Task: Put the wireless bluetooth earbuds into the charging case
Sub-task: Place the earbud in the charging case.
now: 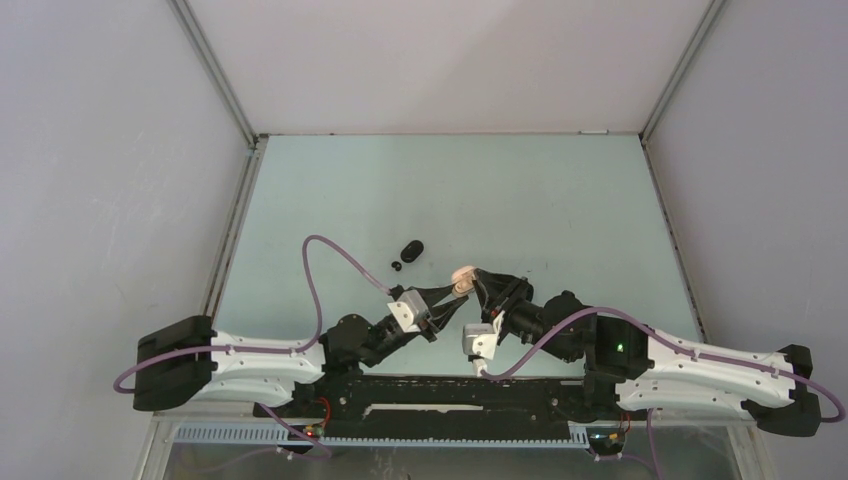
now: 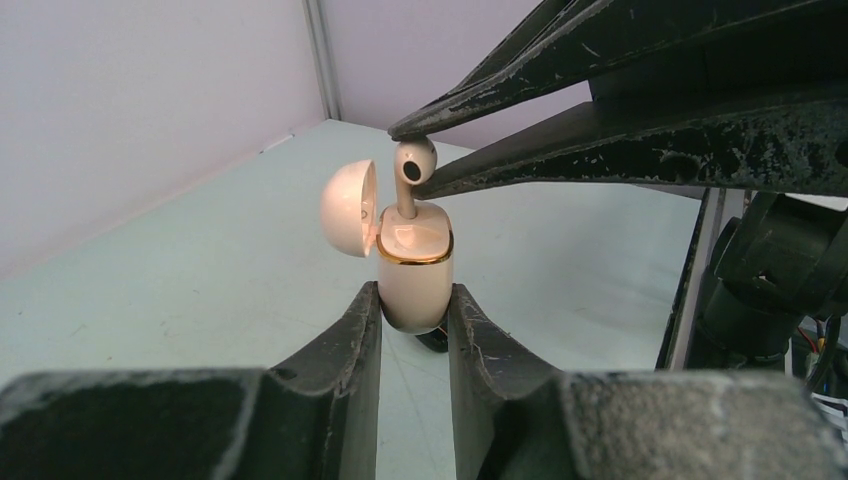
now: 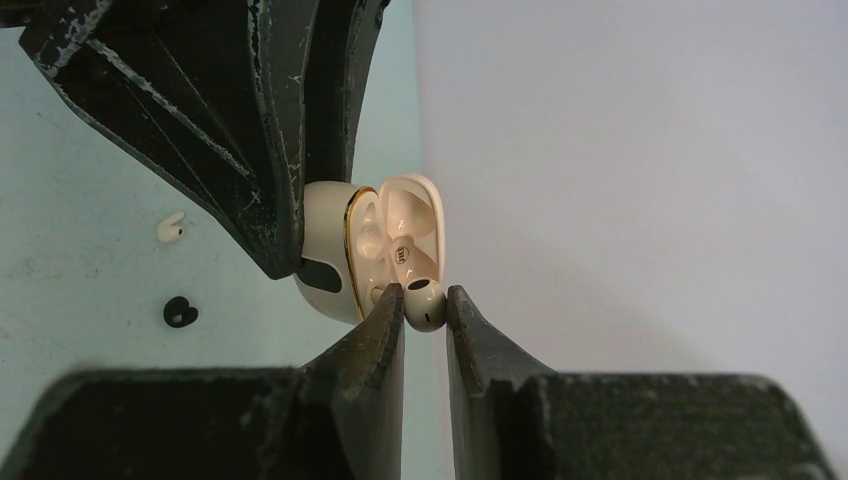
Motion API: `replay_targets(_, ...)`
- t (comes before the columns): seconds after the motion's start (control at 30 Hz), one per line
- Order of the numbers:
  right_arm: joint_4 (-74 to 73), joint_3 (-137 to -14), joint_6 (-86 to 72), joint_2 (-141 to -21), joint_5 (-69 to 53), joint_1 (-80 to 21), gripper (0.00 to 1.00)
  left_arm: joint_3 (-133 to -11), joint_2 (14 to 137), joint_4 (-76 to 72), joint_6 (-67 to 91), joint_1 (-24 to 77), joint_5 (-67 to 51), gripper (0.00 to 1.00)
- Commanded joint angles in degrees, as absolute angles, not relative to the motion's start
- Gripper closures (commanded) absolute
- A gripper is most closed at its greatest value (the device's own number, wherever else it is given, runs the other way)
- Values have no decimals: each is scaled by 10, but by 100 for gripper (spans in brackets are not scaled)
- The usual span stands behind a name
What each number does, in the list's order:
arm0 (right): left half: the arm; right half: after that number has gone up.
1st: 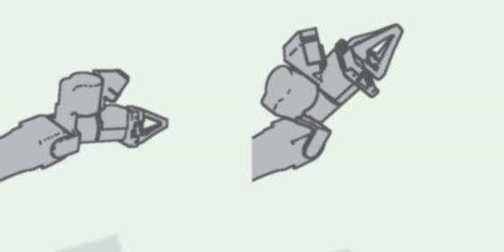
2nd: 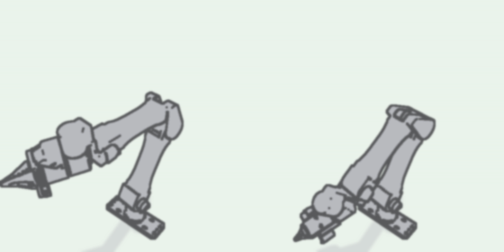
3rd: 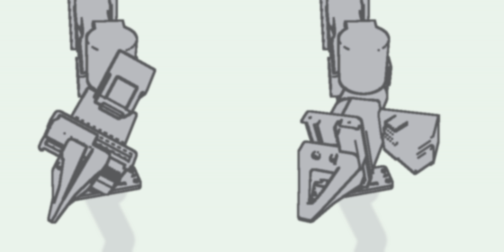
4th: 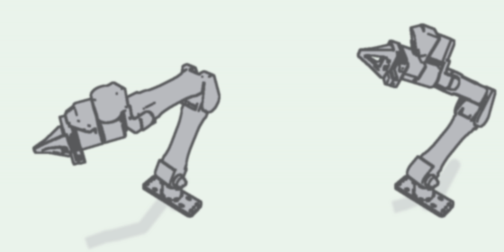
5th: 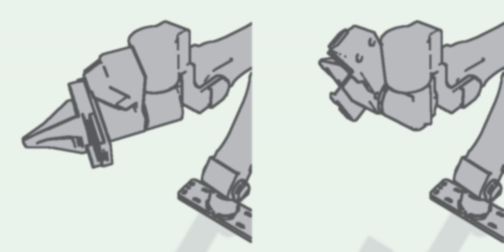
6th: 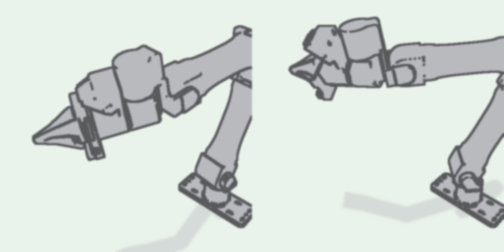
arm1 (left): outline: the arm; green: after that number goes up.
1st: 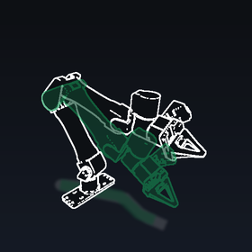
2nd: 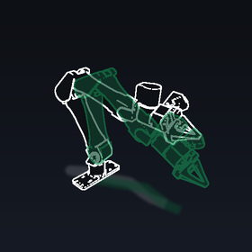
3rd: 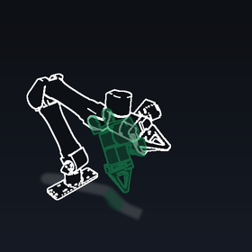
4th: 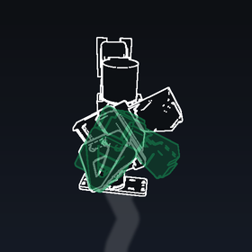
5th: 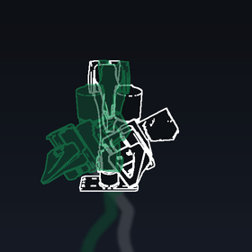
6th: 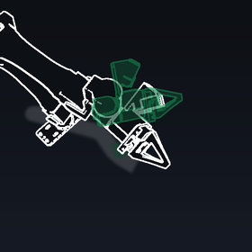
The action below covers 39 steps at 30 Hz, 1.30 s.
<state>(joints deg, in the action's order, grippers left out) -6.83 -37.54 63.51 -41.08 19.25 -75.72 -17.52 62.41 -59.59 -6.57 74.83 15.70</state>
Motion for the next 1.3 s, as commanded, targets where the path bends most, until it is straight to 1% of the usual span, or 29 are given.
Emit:
replay_targets(0.0, -79, -377, 618, -408, 185, -755, 93, -167, 625, -653, -83, 751, 156, 100)
replay_targets(0.13, -84, -381, 613, -407, 185, -756, 70, -166, 629, -661, -83, 751, 156, 100)
replay_targets(0.17, -86, -385, 611, -408, 185, -755, 67, -165, 631, -664, -83, 751, 157, 100)
replay_targets(0.4, -93, -408, 596, -416, 183, -751, 66, -159, 640, -681, -81, 751, 158, 100)
replay_targets(0.43, -94, -411, 595, -417, 182, -752, 64, -158, 641, -681, -81, 751, 158, 100)
replay_targets(0.5, -107, -424, 585, -418, 176, -751, 55, -158, 644, -685, -81, 751, 160, 100)
replay_targets(0.63, -184, -485, 539, -427, 135, -746, 37, -154, 648, -693, -81, 751, 159, 100)
replay_targets(0.7, -221, -513, 513, -434, 119, -741, 31, -153, 651, -697, -80, 751, 159, 100)
replay_targets(0.73, -240, -527, 499, -436, 108, -737, 24, -152, 652, -701, -80, 751, 159, 100)
replay_targets(0.77, -258, -539, 488, -438, 96, -730, 20, -150, 653, -704, -80, 751, 158, 100)
replay_targets(0.87, -310, -577, 450, -445, 62, -708, 10, -142, 654, -723, -79, 751, 158, 100)
replay_targets(0.9, -325, -591, 431, -448, 47, -690, 8, -139, 654, -733, -78, 751, 155, 100)
replay_targets(1.0, -395, -648, 367, -469, -67, -601, 10, -118, 655, -777, -73, 751, 143, 100)
replay_targets(1.03, -423, -667, 345, -481, -116, -564, 12, -113, 657, -795, -70, 751, 138, 100)
replay_targets(1.13, -514, -704, 317, -524, -285, -446, 24, -104, 653, -804, -58, 750, 105, 100)
replay_targets(1.2, -566, -721, 319, -554, -386, -378, 28, -105, 650, -804, -43, 751, 86, 100)
replay_targets(1.27, -626, -736, 350, -578, -484, -331, 33, -109, 647, -801, -31, 751, 66, 100)
